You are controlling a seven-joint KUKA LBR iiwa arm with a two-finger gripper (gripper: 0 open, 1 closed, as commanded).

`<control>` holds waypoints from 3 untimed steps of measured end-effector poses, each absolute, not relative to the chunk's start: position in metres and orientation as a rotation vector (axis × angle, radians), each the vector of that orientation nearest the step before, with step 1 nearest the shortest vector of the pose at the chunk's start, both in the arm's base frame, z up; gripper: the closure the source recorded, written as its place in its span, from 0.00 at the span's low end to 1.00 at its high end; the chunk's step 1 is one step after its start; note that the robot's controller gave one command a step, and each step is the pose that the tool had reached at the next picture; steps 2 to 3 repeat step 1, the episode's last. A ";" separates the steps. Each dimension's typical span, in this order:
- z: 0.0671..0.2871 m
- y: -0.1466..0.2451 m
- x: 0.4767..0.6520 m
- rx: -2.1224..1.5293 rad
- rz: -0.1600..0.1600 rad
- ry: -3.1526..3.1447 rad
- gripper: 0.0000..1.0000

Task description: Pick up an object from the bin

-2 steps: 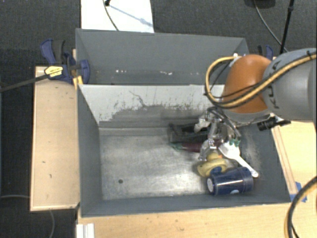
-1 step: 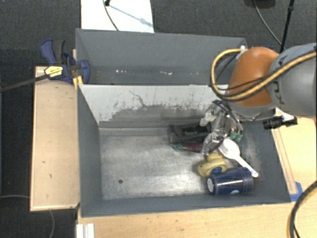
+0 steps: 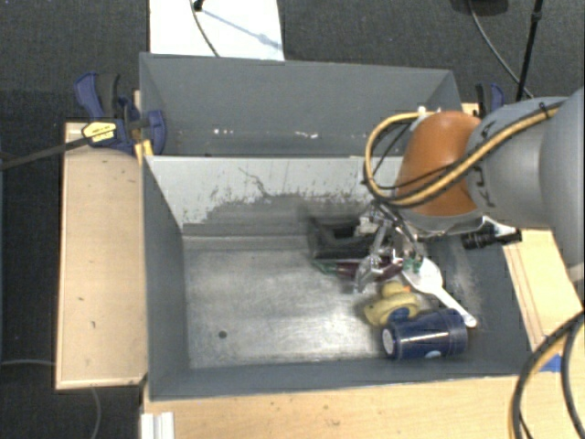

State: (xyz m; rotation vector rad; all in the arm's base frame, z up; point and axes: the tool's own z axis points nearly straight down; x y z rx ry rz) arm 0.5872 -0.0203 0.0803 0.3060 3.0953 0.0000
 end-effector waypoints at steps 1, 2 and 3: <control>0.079 -0.020 0.584 0.301 0.001 3.108 1.00; 0.079 -0.020 0.584 0.301 0.001 3.108 1.00; 0.079 -0.020 0.584 0.301 0.001 3.108 1.00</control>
Offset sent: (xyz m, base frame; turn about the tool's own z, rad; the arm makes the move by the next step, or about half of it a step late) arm 0.0000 0.0000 0.0000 0.0000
